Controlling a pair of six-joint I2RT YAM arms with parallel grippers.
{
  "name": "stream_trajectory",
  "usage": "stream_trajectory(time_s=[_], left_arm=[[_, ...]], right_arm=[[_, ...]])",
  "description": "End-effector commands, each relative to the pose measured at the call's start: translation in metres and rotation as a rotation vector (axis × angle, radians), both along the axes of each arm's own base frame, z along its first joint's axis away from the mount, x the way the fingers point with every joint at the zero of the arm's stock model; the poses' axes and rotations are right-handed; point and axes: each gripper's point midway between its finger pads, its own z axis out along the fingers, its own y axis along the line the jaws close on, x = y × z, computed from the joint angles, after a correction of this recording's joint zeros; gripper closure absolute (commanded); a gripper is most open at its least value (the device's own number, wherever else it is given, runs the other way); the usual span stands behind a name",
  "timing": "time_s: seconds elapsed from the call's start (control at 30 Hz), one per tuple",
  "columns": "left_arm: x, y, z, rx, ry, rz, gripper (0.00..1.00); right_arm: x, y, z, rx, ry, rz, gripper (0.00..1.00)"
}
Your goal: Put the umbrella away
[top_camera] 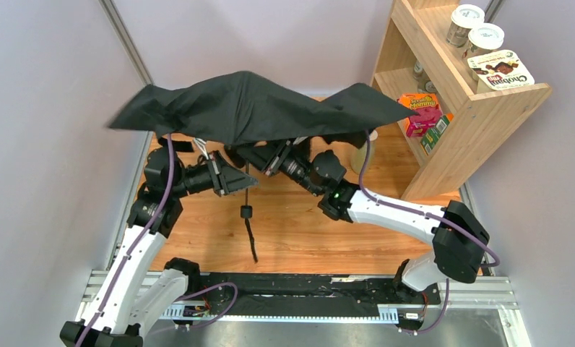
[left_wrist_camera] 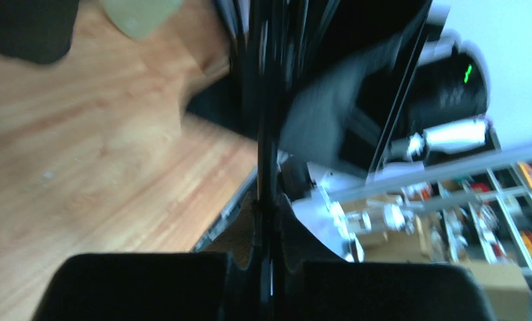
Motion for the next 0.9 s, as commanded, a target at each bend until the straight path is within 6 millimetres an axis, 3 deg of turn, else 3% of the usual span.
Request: stream_trajectory(time_s=[0.0, 0.13, 0.17, 0.23, 0.3, 0.37, 0.4, 0.5, 0.53, 0.57, 0.67, 0.77, 0.87], left_arm=[[0.043, 0.028, 0.096, -0.047, -0.365, 0.282, 1.0], [0.043, 0.036, 0.096, 0.045, -0.375, 0.317, 1.0], [0.041, 0.035, 0.098, 0.036, -0.386, 0.314, 1.0], [0.035, 0.029, 0.097, -0.021, -0.383, 0.276, 1.0], [0.025, 0.023, 0.088, -0.08, -0.354, 0.221, 1.0], [0.022, 0.022, 0.07, -0.091, -0.299, 0.21, 0.96], [0.02, 0.022, 0.056, -0.082, -0.265, 0.21, 0.74], [0.007, 0.022, 0.009, -0.012, -0.15, 0.174, 0.32], [-0.001, 0.024, 0.006, -0.004, -0.163, 0.174, 0.31], [-0.004, 0.028, -0.016, 0.049, -0.12, 0.191, 0.31], [-0.033, 0.038, -0.043, 0.104, -0.083, 0.203, 0.31], [-0.056, 0.042, -0.053, 0.133, -0.107, 0.174, 0.33], [-0.071, 0.051, -0.06, 0.192, -0.104, 0.198, 0.46]], right_arm=[[-0.087, 0.032, -0.063, -0.089, 0.094, 0.303, 1.0], [-0.107, 0.03, -0.075, -0.124, 0.091, 0.331, 1.0], [-0.1, 0.026, -0.073, -0.124, 0.079, 0.298, 1.0], [-0.06, 0.013, -0.06, -0.104, 0.061, 0.198, 1.0], [-0.032, 0.009, -0.037, -0.076, 0.027, 0.205, 1.0], [-0.018, 0.01, -0.017, -0.064, -0.007, 0.206, 1.0], [-0.013, 0.01, -0.008, -0.073, -0.034, 0.194, 1.0], [0.003, 0.009, 0.011, -0.08, -0.083, 0.151, 1.0], [0.011, 0.006, 0.014, -0.087, -0.09, 0.133, 1.0], [0.018, 0.003, 0.019, -0.092, -0.091, 0.112, 1.0], [0.043, -0.005, 0.027, -0.087, -0.095, 0.093, 1.0], [0.065, -0.019, 0.029, -0.099, -0.092, 0.056, 1.0], [0.075, -0.031, 0.028, -0.105, -0.059, 0.056, 1.0]])
